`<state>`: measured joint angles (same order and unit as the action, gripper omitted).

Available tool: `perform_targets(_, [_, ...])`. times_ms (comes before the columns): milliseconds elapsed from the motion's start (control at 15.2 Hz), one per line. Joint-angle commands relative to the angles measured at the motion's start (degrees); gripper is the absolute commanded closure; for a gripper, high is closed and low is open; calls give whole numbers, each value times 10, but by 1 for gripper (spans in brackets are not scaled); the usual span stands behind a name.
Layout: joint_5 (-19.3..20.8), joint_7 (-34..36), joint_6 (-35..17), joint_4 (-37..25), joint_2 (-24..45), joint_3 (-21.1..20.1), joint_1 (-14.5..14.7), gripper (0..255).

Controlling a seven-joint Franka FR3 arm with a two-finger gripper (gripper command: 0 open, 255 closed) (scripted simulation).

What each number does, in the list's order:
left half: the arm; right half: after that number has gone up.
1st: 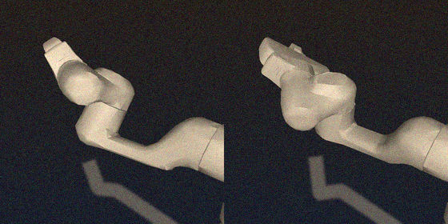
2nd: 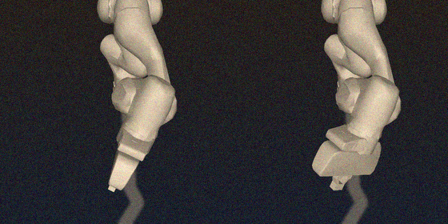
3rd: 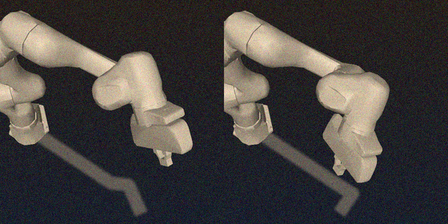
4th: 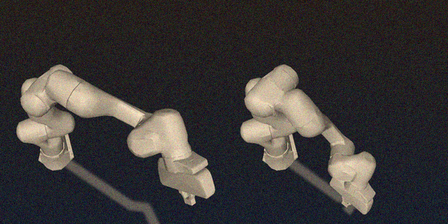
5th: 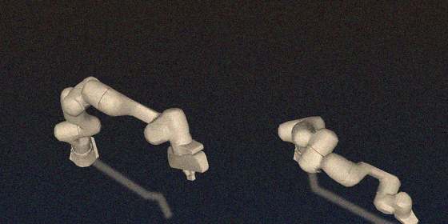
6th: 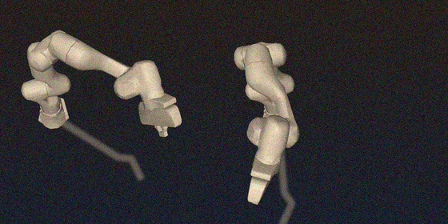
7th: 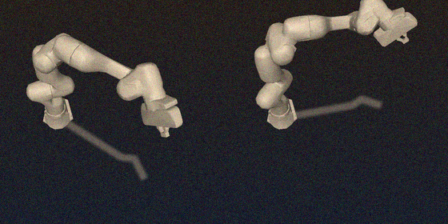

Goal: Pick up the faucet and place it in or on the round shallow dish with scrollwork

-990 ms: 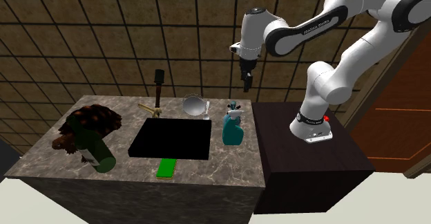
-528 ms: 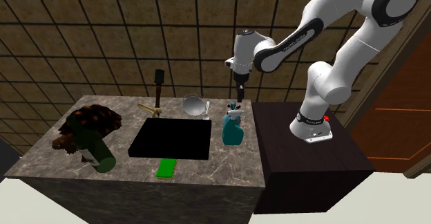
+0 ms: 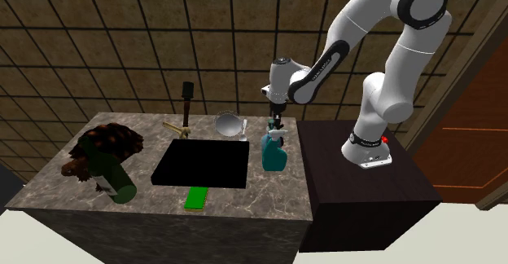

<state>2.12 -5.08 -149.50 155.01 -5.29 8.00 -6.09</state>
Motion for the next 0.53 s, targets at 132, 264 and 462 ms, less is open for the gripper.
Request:
perform_targets(132, [-11, -9, -43, 2, 42, 2, 0, 0])
perform_targets(264, [-17, -13, -62, 2, 61, 2, 1, 0])
perform_targets(462, [-22, -17, -77, 2, 76, 2, 2, 0])
